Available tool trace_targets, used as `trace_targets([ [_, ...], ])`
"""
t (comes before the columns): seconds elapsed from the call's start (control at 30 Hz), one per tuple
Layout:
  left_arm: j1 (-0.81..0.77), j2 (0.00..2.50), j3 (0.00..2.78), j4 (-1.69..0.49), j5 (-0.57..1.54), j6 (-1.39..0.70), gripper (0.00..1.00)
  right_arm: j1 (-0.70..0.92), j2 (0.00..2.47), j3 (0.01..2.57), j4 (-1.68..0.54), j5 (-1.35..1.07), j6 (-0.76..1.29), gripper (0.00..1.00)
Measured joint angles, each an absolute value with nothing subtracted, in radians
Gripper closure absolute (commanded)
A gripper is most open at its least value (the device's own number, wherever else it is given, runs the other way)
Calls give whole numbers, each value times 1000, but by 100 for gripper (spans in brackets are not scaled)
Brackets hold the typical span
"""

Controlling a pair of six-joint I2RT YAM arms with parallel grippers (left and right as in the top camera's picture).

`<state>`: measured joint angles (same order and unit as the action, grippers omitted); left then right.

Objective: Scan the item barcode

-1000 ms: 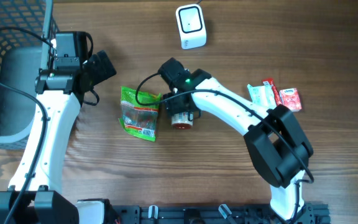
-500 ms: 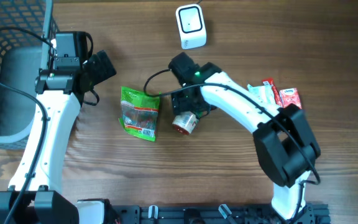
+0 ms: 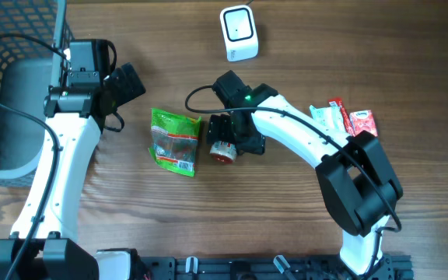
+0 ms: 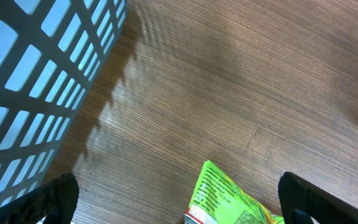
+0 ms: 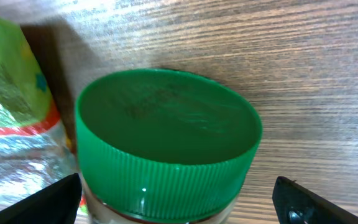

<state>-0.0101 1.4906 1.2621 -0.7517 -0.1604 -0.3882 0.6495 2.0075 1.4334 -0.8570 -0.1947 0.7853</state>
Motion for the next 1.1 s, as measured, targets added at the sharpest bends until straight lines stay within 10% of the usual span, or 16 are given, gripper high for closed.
trace_targets([
  [1.1, -10, 1491, 1262, -752, -160, -388, 0, 599, 2008, 1405, -634, -130, 571, 21],
])
